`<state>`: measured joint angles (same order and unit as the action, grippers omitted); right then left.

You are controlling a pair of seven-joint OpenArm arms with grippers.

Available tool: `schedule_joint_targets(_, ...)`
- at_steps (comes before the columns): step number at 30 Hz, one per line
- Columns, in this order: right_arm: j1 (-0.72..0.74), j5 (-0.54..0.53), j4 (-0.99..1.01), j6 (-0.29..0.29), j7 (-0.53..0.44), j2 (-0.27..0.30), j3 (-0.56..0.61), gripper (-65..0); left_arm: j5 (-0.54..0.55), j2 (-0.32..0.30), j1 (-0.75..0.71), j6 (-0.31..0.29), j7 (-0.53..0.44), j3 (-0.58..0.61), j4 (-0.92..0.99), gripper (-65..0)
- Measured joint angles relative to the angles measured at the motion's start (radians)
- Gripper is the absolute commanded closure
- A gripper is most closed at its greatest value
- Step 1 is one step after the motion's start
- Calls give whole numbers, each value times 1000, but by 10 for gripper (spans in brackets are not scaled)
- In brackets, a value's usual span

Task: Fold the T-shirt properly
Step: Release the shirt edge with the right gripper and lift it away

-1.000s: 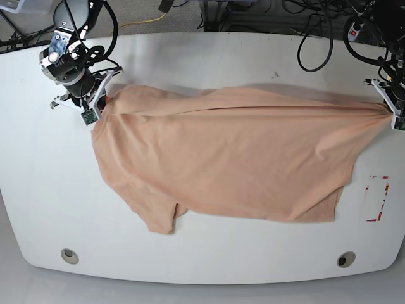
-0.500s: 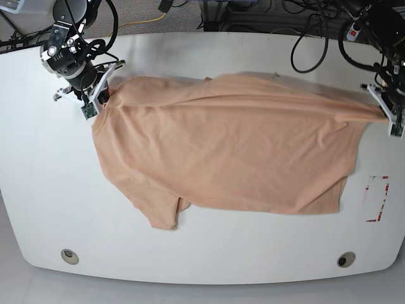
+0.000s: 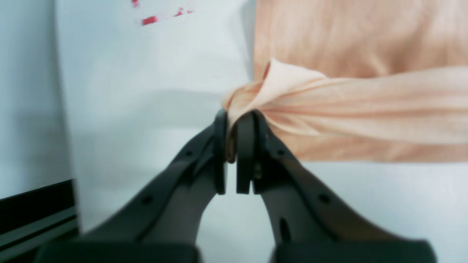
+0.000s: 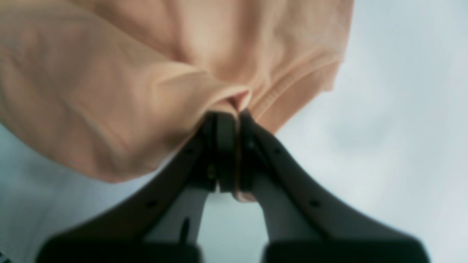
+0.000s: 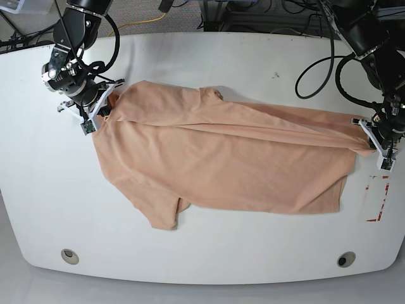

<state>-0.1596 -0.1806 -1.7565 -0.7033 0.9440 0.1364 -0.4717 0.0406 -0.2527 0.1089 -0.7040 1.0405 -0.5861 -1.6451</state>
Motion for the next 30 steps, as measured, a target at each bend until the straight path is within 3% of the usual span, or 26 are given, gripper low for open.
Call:
schedule_joint_targets(5, 34, 3, 55, 1, -1, 0, 0, 0, -2, -30, 25, 0, -88, 49, 121, -8)
schedule_joint_targets(11, 64, 0, 107, 3, -5, 24, 0, -16, -2, -47, 82, 0, -108, 72, 233, -11)
schedule_joint_targets(14, 71, 3, 108, 3, -5, 29, -2, -133, 1, -55, 103, 0, -108, 78, 281, -49)
schedule_joint_targets(19, 62, -4, 24, 3, 4, 20, -31, -444, -8, -77, 99, 1, -107, 145, 293, -206)
schedule_joint_targets(22, 70, -11, -33, 4, 51, 3, -88, -536, 2, -68, 98, 0, -108, 153, 283, -246)
schedule_joint_targets(24, 76, -35, -57, 5, 108, -13, -136, -534, 0, -68, 97, 1, -107, 153, 279, -246)
schedule_joint_targets(30, 70, -345, -77, 6, 293, -16, -285, -491, 5, -88, 92, 0, -106, 148, 276, -246)
